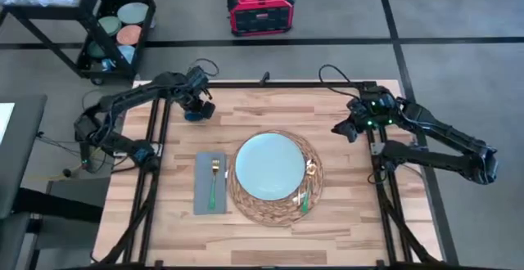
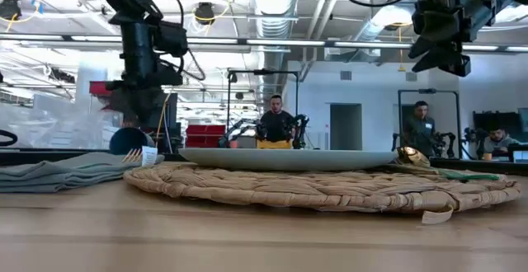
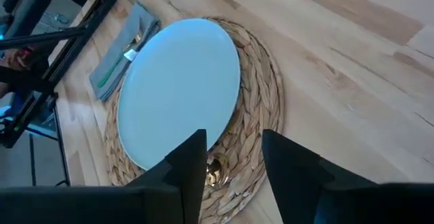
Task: Set table place
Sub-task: Move the blue cup to the top of the brown placemat
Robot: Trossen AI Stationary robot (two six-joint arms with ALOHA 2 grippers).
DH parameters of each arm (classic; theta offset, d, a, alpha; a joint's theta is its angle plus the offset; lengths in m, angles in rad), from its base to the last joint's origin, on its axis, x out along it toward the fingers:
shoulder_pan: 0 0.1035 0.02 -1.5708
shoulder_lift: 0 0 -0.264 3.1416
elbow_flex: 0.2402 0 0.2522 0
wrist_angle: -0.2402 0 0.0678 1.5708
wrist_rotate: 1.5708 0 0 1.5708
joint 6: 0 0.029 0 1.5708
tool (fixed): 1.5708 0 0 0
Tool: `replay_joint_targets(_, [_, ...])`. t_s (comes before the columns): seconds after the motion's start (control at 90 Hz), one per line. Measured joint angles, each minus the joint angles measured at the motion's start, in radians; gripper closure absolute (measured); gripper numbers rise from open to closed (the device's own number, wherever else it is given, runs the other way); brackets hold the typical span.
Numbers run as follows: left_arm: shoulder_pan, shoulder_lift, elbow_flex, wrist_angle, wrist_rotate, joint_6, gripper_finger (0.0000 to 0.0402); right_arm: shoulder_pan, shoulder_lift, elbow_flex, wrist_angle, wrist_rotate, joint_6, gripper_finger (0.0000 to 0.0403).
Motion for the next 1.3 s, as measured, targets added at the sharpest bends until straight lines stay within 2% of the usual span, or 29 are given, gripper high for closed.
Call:
replay_joint_targets(0.156, [-0.145, 0.0, 0.0, -0.038, -0.272, 0.268, 0.0387, 0.0, 0.0, 0.0, 0.0, 0.0, -0.002, 0.0272])
replay_joint_targets(0.244, [-0.185, 0.0, 0.0, -0.004, -0.349, 0.384, 0.0375, 0.0, 0.0, 0.0, 0.0, 0.0, -0.002, 0.0272])
replay_joint_targets(0.433, [-0.17, 0.002, -0.024, 0.152, -0.377, 0.371, 0.0338, 0.0, 0.0, 0.0, 0.001, -0.053, -0.018, 0.0272])
replay_joint_targets(0.533, [-0.154, 0.005, -0.069, 0.237, -0.322, 0.362, 0.0312, 0.0, 0.0, 0.0, 0.0, -0.078, -0.018, 0.0272])
replay_joint_targets(0.611, [-0.155, 0.012, -0.106, 0.265, -0.319, 0.356, 0.0292, 0.0, 0.001, 0.0, 0.0, -0.084, -0.018, 0.0272])
replay_joint_targets(0.833, [-0.134, 0.117, -0.219, 0.399, -0.428, 0.425, 0.0257, 0.0, 0.001, 0.0, -0.001, -0.086, -0.021, 0.0272])
replay_joint_targets(0.922, [-0.131, 0.193, -0.228, 0.451, -0.517, 0.412, 0.0265, 0.0, 0.001, 0.0, -0.005, -0.086, -0.021, 0.0272])
replay_joint_targets(1.022, [-0.132, 0.275, -0.214, 0.427, -0.57, 0.412, 0.0302, 0.001, 0.001, 0.0, -0.022, -0.083, -0.005, 0.0272])
replay_joint_targets(1.1, [-0.141, 0.299, -0.178, 0.333, -0.554, 0.344, 0.0347, 0.001, 0.0, 0.0, -0.042, -0.083, -0.004, 0.0272])
replay_joint_targets(1.178, [-0.16, 0.277, -0.156, 0.239, -0.492, 0.232, 0.0386, 0.001, 0.001, 0.0, -0.06, -0.083, -0.004, 0.0272])
replay_joint_targets(1.3, [-0.196, 0.132, -0.113, 0.26, -0.375, 0.128, 0.0389, 0.001, 0.0, -0.014, -0.065, -0.079, -0.004, 0.0272])
